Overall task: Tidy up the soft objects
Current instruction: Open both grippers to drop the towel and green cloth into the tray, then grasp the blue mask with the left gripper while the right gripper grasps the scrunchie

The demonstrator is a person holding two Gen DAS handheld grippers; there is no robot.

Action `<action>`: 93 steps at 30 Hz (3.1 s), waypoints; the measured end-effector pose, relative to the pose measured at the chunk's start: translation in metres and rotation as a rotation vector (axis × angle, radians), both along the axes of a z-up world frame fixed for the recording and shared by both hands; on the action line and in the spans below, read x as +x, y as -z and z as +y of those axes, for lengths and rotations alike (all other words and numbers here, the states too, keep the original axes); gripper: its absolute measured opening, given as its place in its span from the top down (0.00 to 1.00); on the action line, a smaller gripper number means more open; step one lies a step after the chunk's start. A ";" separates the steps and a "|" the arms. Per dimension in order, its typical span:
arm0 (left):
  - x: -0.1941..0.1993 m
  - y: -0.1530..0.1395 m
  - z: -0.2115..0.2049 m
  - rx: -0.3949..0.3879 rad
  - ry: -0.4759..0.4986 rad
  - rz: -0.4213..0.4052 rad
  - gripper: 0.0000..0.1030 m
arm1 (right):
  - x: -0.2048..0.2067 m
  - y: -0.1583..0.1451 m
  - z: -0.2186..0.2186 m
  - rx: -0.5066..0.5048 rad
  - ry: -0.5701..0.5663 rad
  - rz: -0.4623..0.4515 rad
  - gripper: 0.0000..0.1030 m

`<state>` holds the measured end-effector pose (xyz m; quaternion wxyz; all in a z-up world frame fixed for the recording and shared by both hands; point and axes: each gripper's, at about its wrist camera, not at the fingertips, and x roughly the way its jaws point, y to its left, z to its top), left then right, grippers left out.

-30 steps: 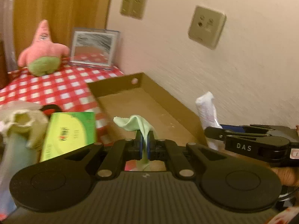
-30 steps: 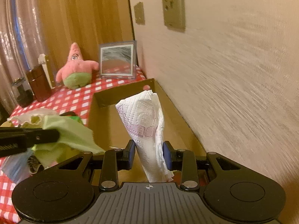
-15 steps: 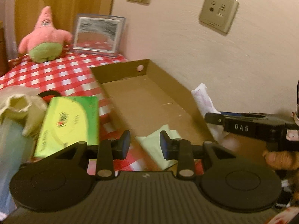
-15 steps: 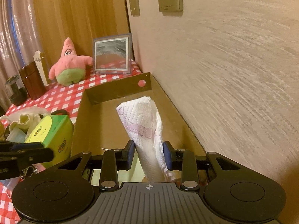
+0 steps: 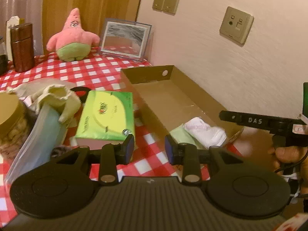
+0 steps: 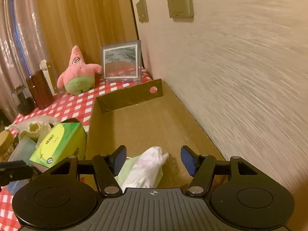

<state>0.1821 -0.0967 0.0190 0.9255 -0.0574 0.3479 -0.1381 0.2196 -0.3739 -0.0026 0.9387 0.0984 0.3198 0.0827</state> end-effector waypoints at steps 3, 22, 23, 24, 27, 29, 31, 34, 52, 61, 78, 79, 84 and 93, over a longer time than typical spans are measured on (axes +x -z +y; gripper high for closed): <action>-0.013 -0.002 0.012 -0.007 -0.033 0.005 0.70 | -0.009 -0.006 0.003 0.019 -0.002 0.001 0.39; -0.102 -0.021 0.102 0.069 -0.240 -0.042 0.68 | -0.085 -0.055 0.087 0.087 -0.161 -0.070 0.38; -0.105 -0.021 0.107 0.073 -0.250 -0.045 0.68 | -0.087 -0.056 0.092 0.086 -0.170 -0.069 0.38; -0.107 -0.022 0.110 0.075 -0.258 -0.046 0.68 | -0.090 -0.056 0.096 0.085 -0.177 -0.066 0.38; -0.114 -0.022 0.120 0.079 -0.274 -0.048 0.67 | -0.095 -0.055 0.107 0.082 -0.195 -0.061 0.38; -0.115 -0.022 0.124 0.088 -0.284 -0.048 0.67 | -0.097 -0.055 0.113 0.081 -0.204 -0.058 0.38; -0.116 -0.021 0.127 0.097 -0.289 -0.048 0.66 | -0.098 -0.055 0.119 0.079 -0.216 -0.056 0.38; -0.116 -0.019 0.130 0.111 -0.293 -0.046 0.64 | -0.098 -0.053 0.126 0.073 -0.234 -0.053 0.38; -0.050 0.025 0.139 0.224 -0.171 0.024 0.52 | -0.054 0.001 0.184 0.036 -0.328 0.061 0.38; -0.012 0.054 0.136 0.259 -0.085 0.056 0.54 | -0.029 0.030 0.203 0.027 -0.334 0.124 0.38; -0.018 0.052 0.163 0.150 -0.041 0.101 0.99 | 0.003 0.062 0.256 0.027 -0.390 0.166 0.38; -0.020 0.051 0.165 0.147 -0.040 0.102 0.99 | 0.005 0.065 0.259 0.028 -0.390 0.170 0.38; -0.028 0.050 0.174 0.139 -0.048 0.112 0.99 | 0.015 0.075 0.269 0.032 -0.388 0.183 0.38; -0.025 0.061 0.170 0.157 -0.036 0.132 0.95 | 0.027 0.086 0.285 0.026 -0.407 0.181 0.58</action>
